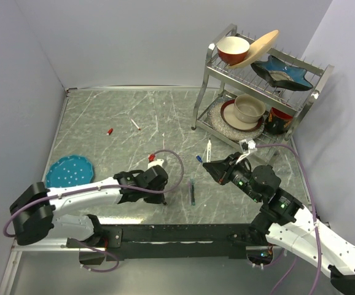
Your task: Insert the pens into the pen caps
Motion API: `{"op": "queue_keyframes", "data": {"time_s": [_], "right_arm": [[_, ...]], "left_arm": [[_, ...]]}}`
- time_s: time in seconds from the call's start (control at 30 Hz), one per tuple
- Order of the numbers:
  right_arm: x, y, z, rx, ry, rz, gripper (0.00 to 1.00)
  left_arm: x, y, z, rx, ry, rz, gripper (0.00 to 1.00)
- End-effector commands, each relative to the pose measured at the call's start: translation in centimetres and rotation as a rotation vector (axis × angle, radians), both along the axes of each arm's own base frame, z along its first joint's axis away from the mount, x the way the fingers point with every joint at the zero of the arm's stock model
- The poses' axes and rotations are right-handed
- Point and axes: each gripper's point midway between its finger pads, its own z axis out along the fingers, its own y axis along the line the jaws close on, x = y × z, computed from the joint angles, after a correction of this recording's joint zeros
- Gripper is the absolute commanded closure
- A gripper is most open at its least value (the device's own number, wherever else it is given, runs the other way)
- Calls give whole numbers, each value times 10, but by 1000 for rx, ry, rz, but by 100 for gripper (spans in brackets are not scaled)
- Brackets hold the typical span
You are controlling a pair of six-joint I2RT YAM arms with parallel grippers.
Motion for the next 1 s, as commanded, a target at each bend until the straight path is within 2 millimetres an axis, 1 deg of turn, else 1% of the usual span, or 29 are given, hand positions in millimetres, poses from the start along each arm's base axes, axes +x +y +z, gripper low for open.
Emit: {"op": "queue_keyframes", "data": {"time_s": [0.0,0.1,0.3,0.33,0.4,0.47,0.57,0.67,0.8,0.97], "right_arm": [[-1,0,16,65,-35,-3,100],[0,-2,16,51,-29,-10,100],[0,-5,21,52,-42,-19,100],[0,-4,22,55,-44,-17,100],[0,-4,21,48,-40,-17,100],[1,-4,21,49,-39,-17,100],[1,-4,22,51,-43,-17,100],[0,-4,23,54,-43,-16,100],[-1,-4,22,55,-42,-14,100],[-1,-7,18,49,-39,-23,100]], "left_arm": [[-9,-4,-19,8,60,-21,99],[-9,-2,-29,35,73,-13,99],[-5,-9,-40,43,73,-22,99],[-5,-9,-45,54,79,-25,99],[-2,-9,-47,71,73,-15,99],[-2,-5,-53,105,83,1,99],[2,-4,-54,115,73,12,99],[10,-4,-52,131,43,27,99],[26,-1,-50,133,19,60,99],[43,12,-51,145,2,104,99]]}}
